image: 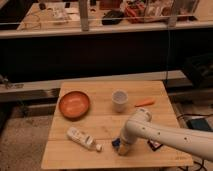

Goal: Place the white sponge in the ceramic bowl

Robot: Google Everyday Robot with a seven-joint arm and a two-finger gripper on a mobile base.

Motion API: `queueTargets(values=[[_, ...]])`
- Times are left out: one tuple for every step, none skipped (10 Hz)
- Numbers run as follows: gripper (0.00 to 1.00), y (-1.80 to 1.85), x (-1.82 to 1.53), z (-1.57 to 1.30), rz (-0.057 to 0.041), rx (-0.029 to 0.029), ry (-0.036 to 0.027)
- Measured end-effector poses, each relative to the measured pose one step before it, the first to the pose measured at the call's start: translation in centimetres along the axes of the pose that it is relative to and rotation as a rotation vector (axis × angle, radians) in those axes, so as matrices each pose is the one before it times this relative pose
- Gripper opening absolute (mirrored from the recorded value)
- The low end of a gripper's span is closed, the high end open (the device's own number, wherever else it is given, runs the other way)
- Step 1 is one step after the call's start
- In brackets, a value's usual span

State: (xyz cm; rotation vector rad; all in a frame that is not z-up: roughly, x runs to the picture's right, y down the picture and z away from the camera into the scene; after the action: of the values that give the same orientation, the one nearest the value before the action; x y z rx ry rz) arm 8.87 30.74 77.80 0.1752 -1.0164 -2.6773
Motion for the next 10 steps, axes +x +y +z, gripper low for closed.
queueTargets(values=[[0.28,-0.011,-0.025,-0.05,0.00484,0.00187,-0.00247],[0.19,-0.022,0.053,-0.257,0.00593,-0.00041,-0.00132],[0.08,-0.146,0.35,-0.561,0.00818,-0.00687,0.00251],[0.02,-0.128,0.75,-0.935,0.01355,-0.0135,0.00578],[0.0,0.09,1.033,-1.19,0.02258,-0.00807,0.01392],[0.0,0.572,1.683,-1.521,0.04083,-0.00105,0.02203],[0.0,0.607,1.157,-0.635,0.02388,0.00434,0.01138],[0.0,0.835,1.623,-0.301,0.00933,0.00876,0.01409],[0.0,0.722,2.241,0.338,-0.003,0.01476,0.02013],[0.0,0.512,1.763,0.47,-0.00426,0.01183,0.02383]])
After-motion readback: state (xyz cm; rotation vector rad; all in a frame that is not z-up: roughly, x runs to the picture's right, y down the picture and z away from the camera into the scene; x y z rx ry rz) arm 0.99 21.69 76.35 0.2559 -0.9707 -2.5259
